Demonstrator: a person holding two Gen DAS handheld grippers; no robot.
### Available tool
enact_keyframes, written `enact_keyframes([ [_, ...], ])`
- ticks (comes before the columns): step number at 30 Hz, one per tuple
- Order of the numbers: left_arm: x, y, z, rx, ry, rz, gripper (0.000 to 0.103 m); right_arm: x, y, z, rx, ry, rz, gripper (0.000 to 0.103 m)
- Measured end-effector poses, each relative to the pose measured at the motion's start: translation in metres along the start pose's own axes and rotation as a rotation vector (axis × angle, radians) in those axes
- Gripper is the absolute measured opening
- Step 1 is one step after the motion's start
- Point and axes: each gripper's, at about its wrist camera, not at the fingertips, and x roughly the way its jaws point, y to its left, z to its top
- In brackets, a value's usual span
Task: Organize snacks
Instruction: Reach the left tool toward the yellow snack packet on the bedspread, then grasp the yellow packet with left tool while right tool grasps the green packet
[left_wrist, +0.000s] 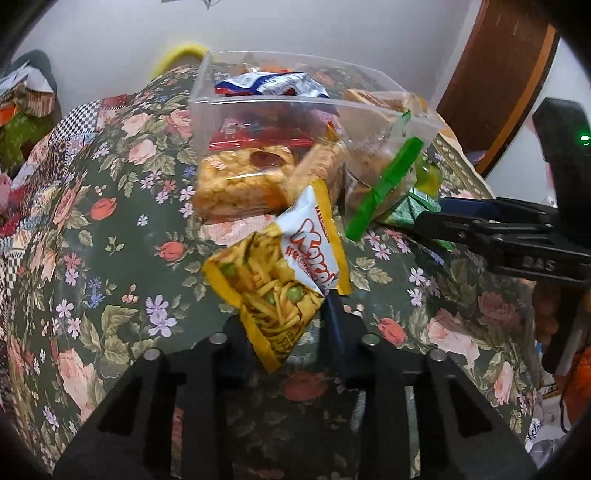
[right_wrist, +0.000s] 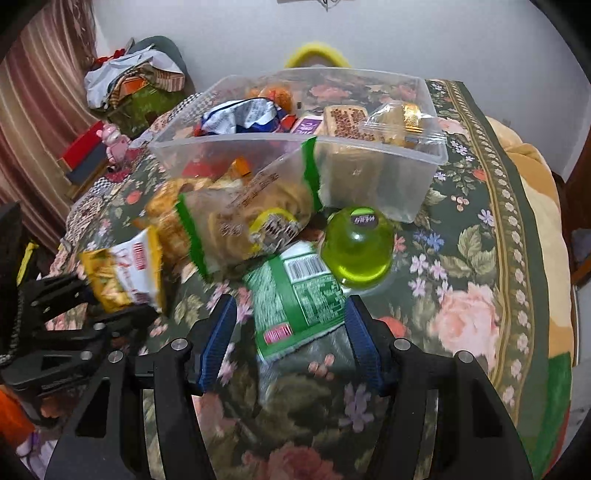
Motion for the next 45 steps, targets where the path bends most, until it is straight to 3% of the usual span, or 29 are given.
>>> enact_keyframes([
  [12,-0.014,0.003,0.004,0.008,-0.043,0.009,0.028,0.022,0.008,0.011,-0.052,0.025,-0.030,0.074],
  [15,-0.019,0.000,0.006,0.010,-0.056,0.007,0.027,0.019,0.008,0.012,-0.048,0.012,-0.042,0.060],
  [20,-0.029,-0.003,0.011,0.013,-0.075,0.005,0.023,0.010,-0.001,0.009,-0.002,0.013,0.028,0.035],
  [27,-0.045,-0.004,0.019,0.013,-0.119,0.007,0.017,-0.010,-0.001,-0.006,0.012,-0.002,0.045,0.029],
  [29,-0.050,-0.004,0.020,0.013,-0.128,0.007,0.004,-0.018,-0.001,-0.009,0.013,-0.017,0.040,0.029],
  [36,-0.051,-0.001,0.025,0.008,-0.102,0.018,0.003,-0.041,-0.003,-0.007,0.024,-0.074,0.044,0.029],
  [39,-0.046,0.004,0.023,-0.011,-0.068,0.015,0.015,-0.049,-0.004,-0.007,0.027,-0.090,0.042,0.029],
  [43,-0.052,0.017,0.018,-0.063,-0.088,0.029,0.054,-0.057,-0.007,-0.008,0.038,-0.110,0.037,0.029],
  [45,-0.056,0.025,0.017,-0.080,-0.104,0.044,0.060,-0.060,-0.009,-0.007,0.045,-0.119,0.037,0.029],
])
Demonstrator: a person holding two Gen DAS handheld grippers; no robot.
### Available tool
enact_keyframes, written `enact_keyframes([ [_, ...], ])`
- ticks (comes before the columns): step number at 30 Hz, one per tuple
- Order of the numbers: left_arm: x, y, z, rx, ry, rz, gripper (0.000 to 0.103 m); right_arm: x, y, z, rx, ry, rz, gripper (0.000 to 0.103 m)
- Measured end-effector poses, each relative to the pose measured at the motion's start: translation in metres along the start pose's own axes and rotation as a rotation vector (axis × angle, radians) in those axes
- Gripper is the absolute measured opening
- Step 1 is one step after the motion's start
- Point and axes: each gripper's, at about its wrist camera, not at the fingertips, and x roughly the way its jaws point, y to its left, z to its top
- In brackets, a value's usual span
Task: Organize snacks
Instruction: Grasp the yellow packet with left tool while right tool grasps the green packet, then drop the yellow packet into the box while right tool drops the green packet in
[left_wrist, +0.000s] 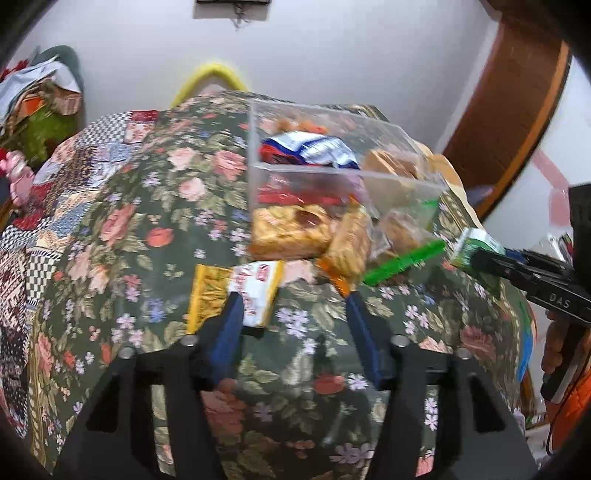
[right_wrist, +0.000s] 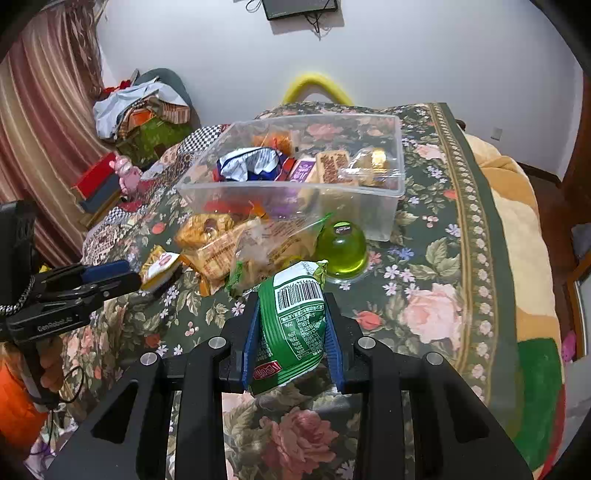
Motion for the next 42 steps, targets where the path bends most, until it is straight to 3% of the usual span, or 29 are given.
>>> enact_keyframes([
  [2,0.002,0.008,0.002,0.003,0.002,0.037,0.070,-0.002,-0.001,0.001,0.005,-0.007,-0.004,0.029],
  [5,0.016,0.019,0.004,0.005,0.022,0.071,0.077,-0.004,-0.003,0.001,0.018,-0.012,-0.005,0.029],
  [11,0.060,0.034,0.004,-0.024,0.139,0.019,0.077,-0.009,-0.006,0.005,0.031,-0.029,-0.012,0.029],
  [14,0.075,0.035,0.003,-0.023,0.147,0.017,0.077,-0.011,-0.007,0.010,0.029,-0.038,-0.018,0.029],
  [15,0.078,0.034,0.003,-0.017,0.141,0.027,0.075,-0.011,-0.008,0.011,0.029,-0.041,-0.022,0.029],
  [17,0.080,0.034,0.003,-0.012,0.130,0.043,0.054,-0.011,-0.009,0.013,0.031,-0.044,-0.027,0.029],
  [23,0.071,0.042,0.008,-0.025,0.086,0.042,0.032,-0.010,-0.010,0.018,0.033,-0.054,-0.028,0.029],
  [25,0.066,0.043,0.010,-0.008,0.065,0.036,0.017,-0.011,-0.009,0.021,0.031,-0.061,-0.028,0.029],
  [33,0.036,0.040,0.025,-0.002,-0.021,0.038,0.017,-0.012,-0.006,0.036,0.025,-0.096,-0.019,0.029],
  [42,0.012,0.014,0.069,0.084,-0.119,0.023,0.017,-0.011,-0.002,0.068,0.007,-0.160,-0.020,0.029],
])
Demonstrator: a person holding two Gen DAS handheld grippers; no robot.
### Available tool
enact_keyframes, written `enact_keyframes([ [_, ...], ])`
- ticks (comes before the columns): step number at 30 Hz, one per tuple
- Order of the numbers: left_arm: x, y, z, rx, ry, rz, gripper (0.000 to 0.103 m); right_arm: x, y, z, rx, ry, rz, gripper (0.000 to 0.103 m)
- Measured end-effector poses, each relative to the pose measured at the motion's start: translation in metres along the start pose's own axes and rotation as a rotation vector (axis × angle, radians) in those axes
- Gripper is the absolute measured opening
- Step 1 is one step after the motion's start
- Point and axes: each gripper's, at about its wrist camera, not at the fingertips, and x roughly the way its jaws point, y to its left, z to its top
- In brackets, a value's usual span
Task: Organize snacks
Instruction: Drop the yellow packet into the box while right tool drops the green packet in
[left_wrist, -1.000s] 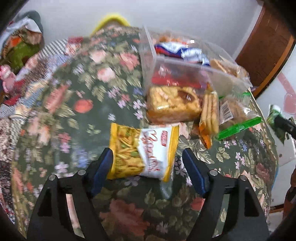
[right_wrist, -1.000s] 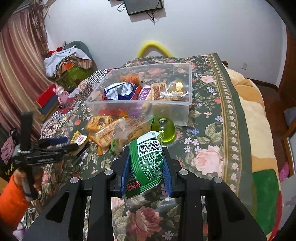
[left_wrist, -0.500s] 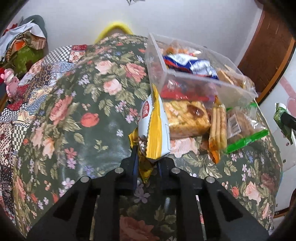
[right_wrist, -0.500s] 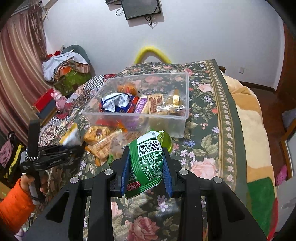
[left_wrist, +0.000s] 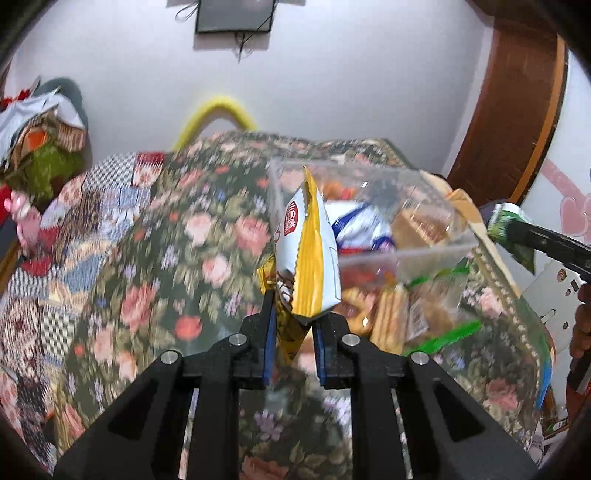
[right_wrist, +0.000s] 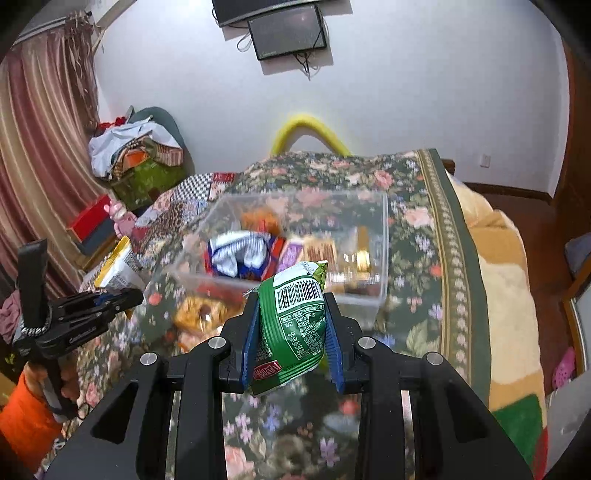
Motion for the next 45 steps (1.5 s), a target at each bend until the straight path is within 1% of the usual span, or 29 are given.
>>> enact_keyframes([
  [5,0.007,-0.013,0.027,0.034,-0.033,-0.009,0.017,0.011,0.004,0.021,-0.015,-0.028,-0.003,0.029],
  [12,0.034,-0.022,0.054,0.038,-0.036,-0.019,0.017,0.037,0.006,0.044,-0.037,-0.033,-0.029,0.029],
  [19,0.066,-0.025,0.075,0.046,-0.023,-0.016,0.017,0.079,-0.001,0.062,-0.038,0.024,-0.051,0.029],
  [25,0.092,-0.023,0.084,0.045,0.000,0.009,0.017,0.113,-0.005,0.068,-0.043,0.086,-0.073,0.029],
  [29,0.109,-0.020,0.087,0.032,0.023,0.012,0.017,0.132,-0.006,0.067,-0.052,0.122,-0.085,0.029],
  [32,0.120,-0.018,0.087,0.022,0.045,0.016,0.017,0.140,-0.006,0.066,-0.055,0.135,-0.087,0.029],
  [35,0.123,-0.015,0.085,0.005,0.052,0.023,0.017,0.143,-0.006,0.064,-0.056,0.143,-0.088,0.030],
  [37,0.121,-0.014,0.084,-0.015,0.059,0.003,0.017,0.143,-0.006,0.063,-0.055,0.146,-0.085,0.032],
  [40,0.119,-0.014,0.083,-0.027,0.062,-0.004,0.022,0.139,-0.006,0.060,-0.046,0.152,-0.070,0.032],
  [42,0.114,-0.015,0.083,-0.026,0.059,0.000,0.028,0.135,-0.005,0.060,-0.042,0.149,-0.064,0.032],
  [44,0.108,-0.016,0.082,-0.026,0.053,0.000,0.040,0.128,-0.003,0.060,-0.040,0.137,-0.060,0.033],
  [45,0.103,-0.017,0.082,-0.027,0.044,0.003,0.044,0.123,-0.002,0.061,-0.039,0.130,-0.056,0.033],
])
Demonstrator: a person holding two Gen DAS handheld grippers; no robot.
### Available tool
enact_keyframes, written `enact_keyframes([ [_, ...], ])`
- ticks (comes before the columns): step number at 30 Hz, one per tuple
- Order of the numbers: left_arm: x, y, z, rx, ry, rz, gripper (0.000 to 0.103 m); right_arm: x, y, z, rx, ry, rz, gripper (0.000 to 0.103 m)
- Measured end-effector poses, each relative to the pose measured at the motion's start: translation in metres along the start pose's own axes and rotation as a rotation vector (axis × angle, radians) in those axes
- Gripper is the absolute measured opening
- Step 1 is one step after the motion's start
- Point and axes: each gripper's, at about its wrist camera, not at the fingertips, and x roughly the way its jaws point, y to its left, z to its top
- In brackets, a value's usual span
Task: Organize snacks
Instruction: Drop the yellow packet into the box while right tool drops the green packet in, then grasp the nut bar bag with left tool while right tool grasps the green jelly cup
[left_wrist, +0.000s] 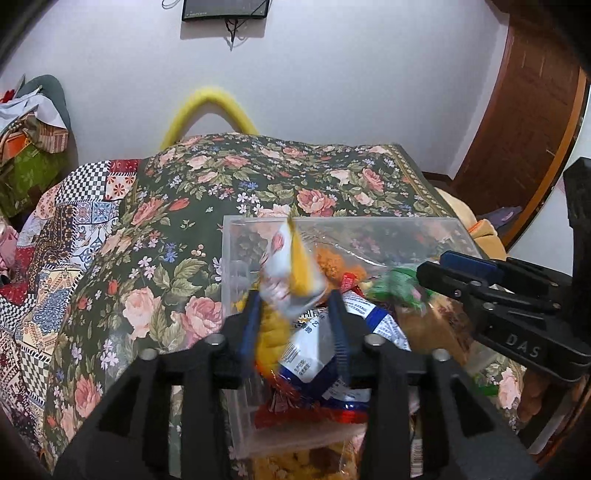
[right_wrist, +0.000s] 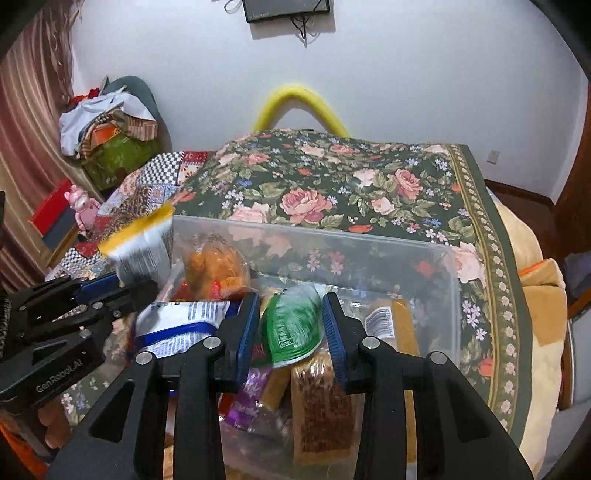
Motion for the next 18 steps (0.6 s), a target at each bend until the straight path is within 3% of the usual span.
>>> enact_keyframes([
  [4,-0.019,-0.005,-0.003,0.018,-0.025,-0.017,0.047,-0.021,0.003,-0.004,0.003,-0.028,0.026,0.039],
  [11,-0.056,-0.019,-0.017,0.083,-0.053,-0.017,0.052,-0.058,0.009,-0.020,-0.017,-0.062,0.029,0.040],
  [18,-0.072,-0.016,-0.052,0.114,-0.012,0.006,0.059,-0.077,0.007,-0.048,-0.011,-0.045,0.063,0.041],
])
